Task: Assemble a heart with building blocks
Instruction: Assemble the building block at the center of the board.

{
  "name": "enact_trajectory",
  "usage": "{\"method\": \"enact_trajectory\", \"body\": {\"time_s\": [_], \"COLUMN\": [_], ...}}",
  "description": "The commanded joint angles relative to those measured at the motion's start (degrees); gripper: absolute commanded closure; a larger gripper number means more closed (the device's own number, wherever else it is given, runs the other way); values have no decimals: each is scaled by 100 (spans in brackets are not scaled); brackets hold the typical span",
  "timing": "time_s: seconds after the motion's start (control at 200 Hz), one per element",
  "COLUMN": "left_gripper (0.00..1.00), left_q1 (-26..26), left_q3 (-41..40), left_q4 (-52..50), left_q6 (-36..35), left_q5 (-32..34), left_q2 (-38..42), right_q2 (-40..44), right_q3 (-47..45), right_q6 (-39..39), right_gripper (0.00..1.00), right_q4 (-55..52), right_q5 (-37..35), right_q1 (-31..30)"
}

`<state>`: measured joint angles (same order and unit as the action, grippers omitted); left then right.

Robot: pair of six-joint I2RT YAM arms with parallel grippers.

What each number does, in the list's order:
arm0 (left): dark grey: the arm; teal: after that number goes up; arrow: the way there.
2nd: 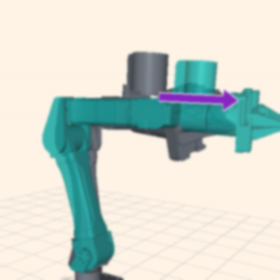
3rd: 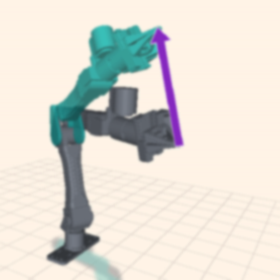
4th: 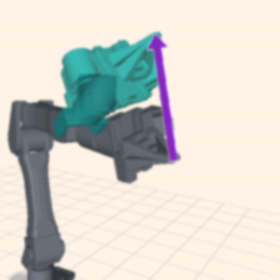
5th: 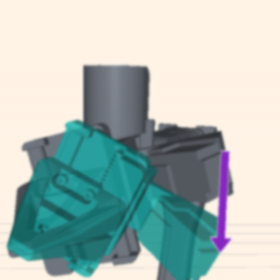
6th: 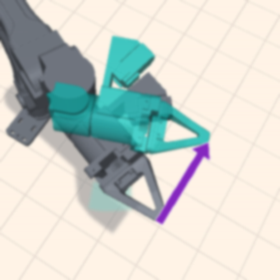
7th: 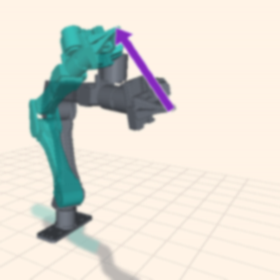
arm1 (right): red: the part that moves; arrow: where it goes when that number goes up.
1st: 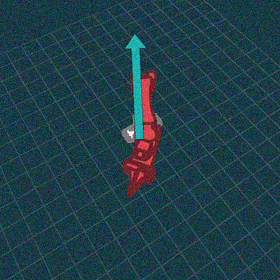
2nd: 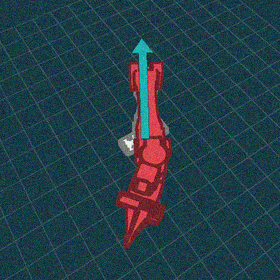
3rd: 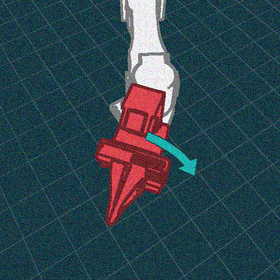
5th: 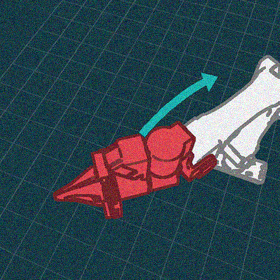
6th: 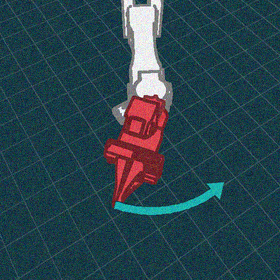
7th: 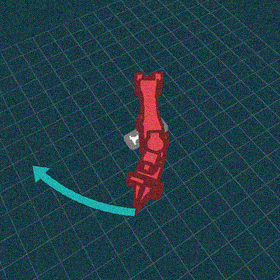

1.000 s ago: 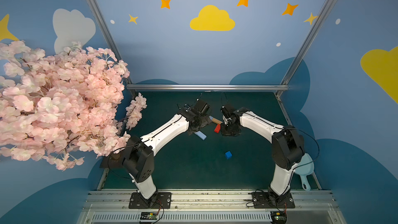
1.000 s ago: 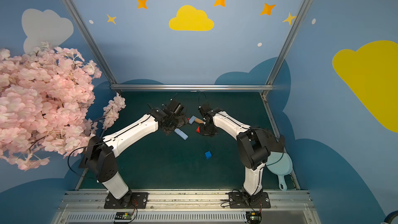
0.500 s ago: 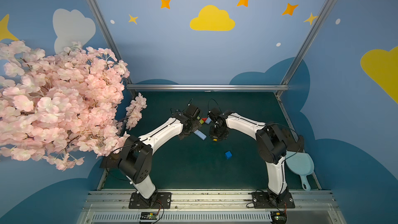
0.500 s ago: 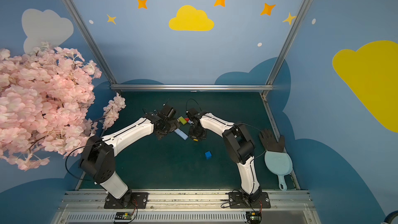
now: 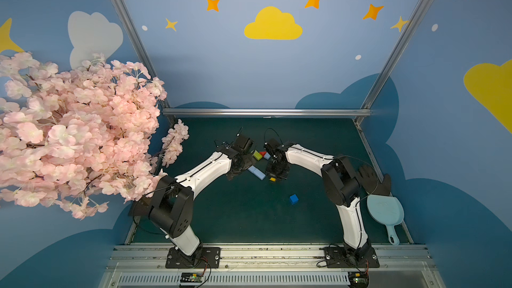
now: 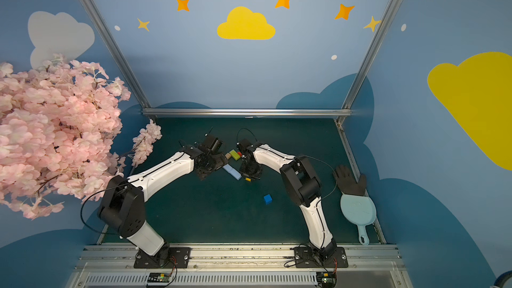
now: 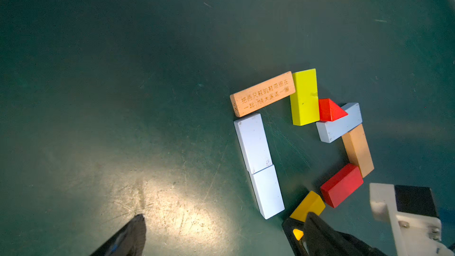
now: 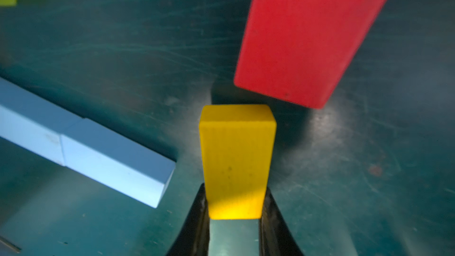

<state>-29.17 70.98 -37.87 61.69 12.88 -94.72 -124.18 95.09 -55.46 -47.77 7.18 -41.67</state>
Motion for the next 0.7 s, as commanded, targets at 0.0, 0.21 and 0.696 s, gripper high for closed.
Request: {"method": "enact_trajectory", "body": {"time_s": [0.0,0.21,0.696], "left_gripper": [0,0,0], "left_q1": [60,156,339], "left_q3": [-29,-27,-21], "left_q4": [-1,16,41], "left_q6": [-118,-182,-247], "left_q5": [-101,-214,-401], "left_q2": [59,-9,-87], "right_q2": [-193,-300,-390], "right_q3": [161,214,307], "right_q6": [-253,-471,-753], "right_gripper": [100,100,100], "right_q4": [-113,-205,-444], "right_q5": [25,33,-88], "right_q1": [78,194,92]}}
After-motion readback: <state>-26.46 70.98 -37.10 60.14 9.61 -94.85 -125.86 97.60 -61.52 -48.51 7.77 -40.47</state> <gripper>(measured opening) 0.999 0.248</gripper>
